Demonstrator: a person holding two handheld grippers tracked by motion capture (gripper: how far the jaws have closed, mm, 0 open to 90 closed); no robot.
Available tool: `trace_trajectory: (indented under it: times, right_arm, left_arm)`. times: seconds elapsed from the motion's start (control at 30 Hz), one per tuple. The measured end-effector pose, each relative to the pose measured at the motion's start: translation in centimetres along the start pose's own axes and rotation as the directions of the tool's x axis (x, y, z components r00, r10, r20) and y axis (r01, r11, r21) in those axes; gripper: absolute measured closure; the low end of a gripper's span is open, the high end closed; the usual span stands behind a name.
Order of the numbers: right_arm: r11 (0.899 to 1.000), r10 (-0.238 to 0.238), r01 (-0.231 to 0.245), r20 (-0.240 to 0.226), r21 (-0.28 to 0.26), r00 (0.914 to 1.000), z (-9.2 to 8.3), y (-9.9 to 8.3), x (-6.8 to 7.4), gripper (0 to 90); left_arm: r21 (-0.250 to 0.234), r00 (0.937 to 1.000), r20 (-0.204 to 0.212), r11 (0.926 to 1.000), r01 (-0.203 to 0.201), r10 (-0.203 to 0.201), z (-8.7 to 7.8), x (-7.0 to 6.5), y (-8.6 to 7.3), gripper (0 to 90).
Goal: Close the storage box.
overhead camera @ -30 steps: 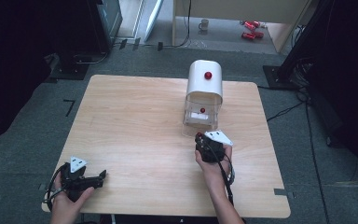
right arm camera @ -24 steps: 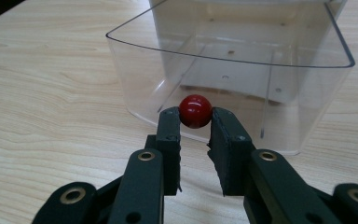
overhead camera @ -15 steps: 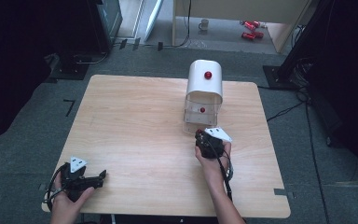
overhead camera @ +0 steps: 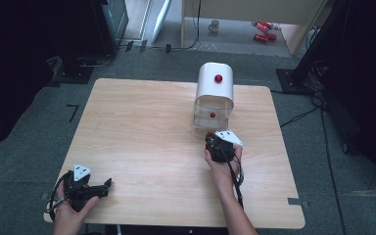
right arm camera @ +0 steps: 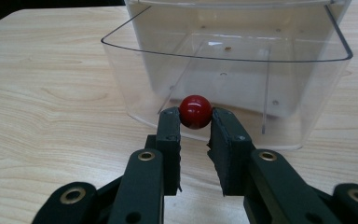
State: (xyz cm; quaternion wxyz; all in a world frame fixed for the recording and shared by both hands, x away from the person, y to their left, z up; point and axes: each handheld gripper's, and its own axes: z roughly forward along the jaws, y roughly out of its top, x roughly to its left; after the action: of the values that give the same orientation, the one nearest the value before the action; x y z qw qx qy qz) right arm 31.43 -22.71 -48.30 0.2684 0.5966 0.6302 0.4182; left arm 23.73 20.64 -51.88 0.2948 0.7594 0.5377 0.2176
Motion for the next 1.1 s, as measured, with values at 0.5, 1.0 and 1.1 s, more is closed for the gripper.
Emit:
trace_trajectory:
  times: [0.5, 1.0, 1.1]
  right_arm:
    - [1.000, -0.008, 0.008, 0.025, -0.018, 0.9997, 2.0, 0.8, -0.3, 75.2]
    - [0.999, 0.021, -0.020, 0.026, -0.027, 0.9995, 2.8, 1.5, -0.8, 75.3]
    - [0.999, 0.023, -0.023, 0.026, -0.031, 0.9994, 2.9, 1.7, -0.9, 75.3]
  left_arm:
    - [0.000, 1.0000, 0.000, 1.0000, -0.001, 0.001, 0.0, 0.0, 0.0, 0.0]
    - [0.000, 1.0000, 0.001, 1.0000, -0.001, 0.001, 0.0, 0.0, 0.0, 0.0]
    - [0.000, 1.0000, 0.001, 1.0000, -0.001, 0.001, 0.0, 0.0, 0.0, 0.0]
